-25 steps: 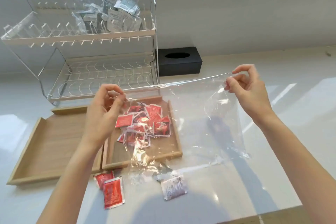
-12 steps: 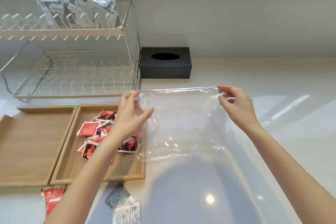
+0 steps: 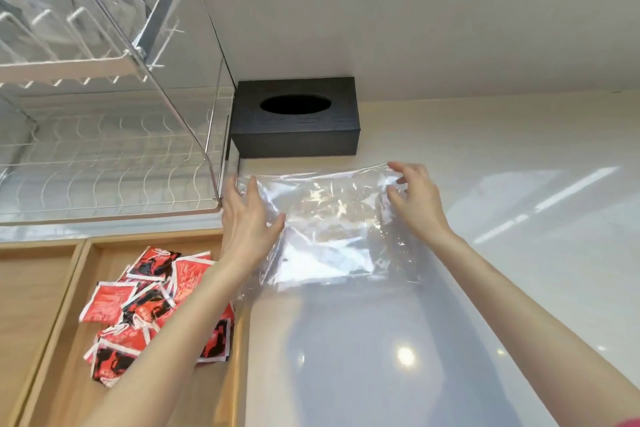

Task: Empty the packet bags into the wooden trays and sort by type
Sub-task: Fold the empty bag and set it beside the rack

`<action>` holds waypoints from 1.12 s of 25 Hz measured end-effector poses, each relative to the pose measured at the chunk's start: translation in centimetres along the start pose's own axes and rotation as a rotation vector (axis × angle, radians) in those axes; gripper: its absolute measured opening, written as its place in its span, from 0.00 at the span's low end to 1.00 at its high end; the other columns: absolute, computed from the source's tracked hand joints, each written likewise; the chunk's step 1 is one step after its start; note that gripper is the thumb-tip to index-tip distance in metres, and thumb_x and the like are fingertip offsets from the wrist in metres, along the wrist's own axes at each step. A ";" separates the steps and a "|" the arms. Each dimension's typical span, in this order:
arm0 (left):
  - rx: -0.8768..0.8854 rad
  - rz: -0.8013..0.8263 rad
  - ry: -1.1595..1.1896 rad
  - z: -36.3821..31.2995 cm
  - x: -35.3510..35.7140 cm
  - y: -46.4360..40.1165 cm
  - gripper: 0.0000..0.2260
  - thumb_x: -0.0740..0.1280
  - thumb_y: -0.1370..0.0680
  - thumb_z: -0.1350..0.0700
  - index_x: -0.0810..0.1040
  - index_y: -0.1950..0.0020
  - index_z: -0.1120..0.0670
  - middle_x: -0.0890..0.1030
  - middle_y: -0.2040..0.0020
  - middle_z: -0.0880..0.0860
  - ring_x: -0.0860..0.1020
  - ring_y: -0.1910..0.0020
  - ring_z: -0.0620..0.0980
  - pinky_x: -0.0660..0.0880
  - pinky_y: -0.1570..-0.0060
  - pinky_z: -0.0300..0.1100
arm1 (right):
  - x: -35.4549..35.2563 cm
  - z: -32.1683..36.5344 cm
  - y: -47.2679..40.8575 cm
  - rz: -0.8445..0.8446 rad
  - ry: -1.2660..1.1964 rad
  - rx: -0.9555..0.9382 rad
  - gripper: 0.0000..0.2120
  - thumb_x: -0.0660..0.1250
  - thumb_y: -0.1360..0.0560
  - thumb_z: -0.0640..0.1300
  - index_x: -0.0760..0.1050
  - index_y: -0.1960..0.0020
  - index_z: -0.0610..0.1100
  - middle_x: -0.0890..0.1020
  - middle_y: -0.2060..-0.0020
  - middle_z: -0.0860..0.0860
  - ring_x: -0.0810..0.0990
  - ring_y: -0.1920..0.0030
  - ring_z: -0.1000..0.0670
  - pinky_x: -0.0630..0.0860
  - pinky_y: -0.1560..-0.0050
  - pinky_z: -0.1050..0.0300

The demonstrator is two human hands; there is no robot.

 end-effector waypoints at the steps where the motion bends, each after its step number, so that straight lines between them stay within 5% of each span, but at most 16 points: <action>1: 0.002 0.006 -0.035 0.0 0.4 0.0 0.31 0.63 0.25 0.54 0.52 0.28 0.60 0.44 0.26 0.64 0.45 0.26 0.61 0.48 0.28 0.51 | 0.7 -0.1 0.0 0.028 0.077 0.012 0.22 0.60 0.25 0.39 0.64 0.32 0.41 0.65 0.32 0.40 0.66 0.33 0.41 0.61 0.33 0.52; 5: 0.109 -0.016 -0.149 -1.4 1.1 0.4 0.26 0.53 0.21 0.50 0.50 0.27 0.59 0.45 0.24 0.61 0.42 0.25 0.58 0.40 0.28 0.52 | 1.9 2.5 2.0 0.007 0.324 -0.190 0.29 0.51 0.25 0.56 0.56 0.27 0.45 0.52 0.25 0.43 0.49 0.25 0.44 0.45 0.27 0.45; 8: 0.172 0.056 -0.191 -2.5 3.2 1.4 0.28 0.44 0.23 0.43 0.46 0.26 0.55 0.45 0.23 0.55 0.39 0.25 0.55 0.36 0.29 0.52 | 4.8 3.3 3.9 0.141 0.426 -0.285 0.37 0.39 0.32 0.65 0.49 0.26 0.51 0.48 0.24 0.50 0.41 0.25 0.49 0.35 0.28 0.46; 11: 0.148 0.142 -0.224 -2.0 6.0 1.8 0.29 0.42 0.24 0.42 0.44 0.26 0.52 0.43 0.23 0.52 0.38 0.25 0.54 0.35 0.29 0.54 | 7.1 2.0 4.1 0.189 0.504 -0.246 0.37 0.37 0.32 0.65 0.45 0.26 0.52 0.45 0.24 0.51 0.38 0.25 0.50 0.30 0.30 0.47; 19: 0.145 0.025 -0.286 -0.8 6.6 0.2 0.32 0.37 0.29 0.41 0.44 0.26 0.51 0.44 0.23 0.52 0.40 0.25 0.54 0.35 0.30 0.53 | 9.1 2.4 3.3 0.127 0.549 -0.279 0.32 0.38 0.28 0.61 0.45 0.26 0.50 0.48 0.24 0.48 0.41 0.25 0.48 0.30 0.31 0.50; 28: 0.142 0.075 -0.325 -0.5 7.2 -0.2 0.34 0.33 0.31 0.40 0.42 0.26 0.52 0.44 0.23 0.52 0.39 0.25 0.54 0.35 0.30 0.55 | 9.6 2.4 2.8 0.114 0.566 -0.284 0.34 0.36 0.29 0.61 0.46 0.26 0.50 0.49 0.24 0.48 0.41 0.25 0.47 0.29 0.32 0.49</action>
Point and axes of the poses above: each hand's wrist, its own y-axis away from the middle knuckle, its own x-axis out of the palm, z = x × y, the point moved 7 cm from there along -y, towards the middle knuckle
